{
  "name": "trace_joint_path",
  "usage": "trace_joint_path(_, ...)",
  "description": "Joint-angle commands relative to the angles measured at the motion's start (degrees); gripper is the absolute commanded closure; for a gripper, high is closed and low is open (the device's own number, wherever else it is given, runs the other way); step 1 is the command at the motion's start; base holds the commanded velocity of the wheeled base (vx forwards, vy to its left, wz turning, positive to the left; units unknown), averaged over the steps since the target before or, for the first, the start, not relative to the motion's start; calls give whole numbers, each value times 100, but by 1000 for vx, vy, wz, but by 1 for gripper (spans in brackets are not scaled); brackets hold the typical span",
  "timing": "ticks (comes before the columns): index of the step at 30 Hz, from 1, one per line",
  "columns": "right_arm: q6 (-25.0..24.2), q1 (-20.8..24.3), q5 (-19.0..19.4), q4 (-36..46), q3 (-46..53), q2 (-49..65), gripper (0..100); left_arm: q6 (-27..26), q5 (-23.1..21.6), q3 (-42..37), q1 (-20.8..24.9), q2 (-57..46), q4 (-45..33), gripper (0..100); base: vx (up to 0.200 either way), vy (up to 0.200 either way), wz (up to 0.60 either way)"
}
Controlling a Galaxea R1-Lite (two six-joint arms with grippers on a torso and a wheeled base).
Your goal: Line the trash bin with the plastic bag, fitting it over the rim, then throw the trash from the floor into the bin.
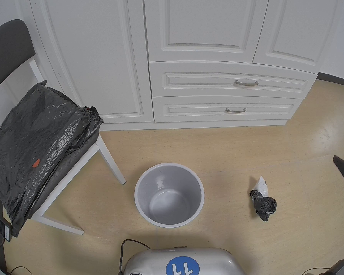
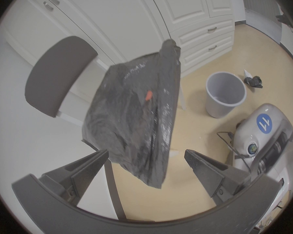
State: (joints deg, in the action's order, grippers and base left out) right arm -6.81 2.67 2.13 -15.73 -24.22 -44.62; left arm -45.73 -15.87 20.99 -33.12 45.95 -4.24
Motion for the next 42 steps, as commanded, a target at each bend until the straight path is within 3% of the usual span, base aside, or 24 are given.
trace_joint_path(1,-22,269,-11,-9,155,-293,0,-77,23,-394,-63,-33,38,0,0,0,0)
trace_joint_path(6,-22,278,-11,-9,190,-258,0,-68,49,-438,-72,-7,178,0,0,0,0)
trace_joint_path(10,-30,278,-11,-9,190,-258,0,-94,427,-447,-63,143,354,0,0,0,0)
trace_joint_path(15,-30,278,-11,-9,190,-258,0,-94,515,-570,-116,652,741,0,0,0,0)
trace_joint_path(30,-285,278,-2,-9,146,-319,0,-332,445,-763,-907,2129,2367,0,0,0,0)
trace_joint_path(34,-294,269,-2,-18,137,-337,0,-288,339,-702,-1118,2217,2586,0,0,0,0)
trace_joint_path(42,-408,269,-2,-80,111,-346,0,-209,-320,-333,-1979,2349,2920,0,0,0,0)
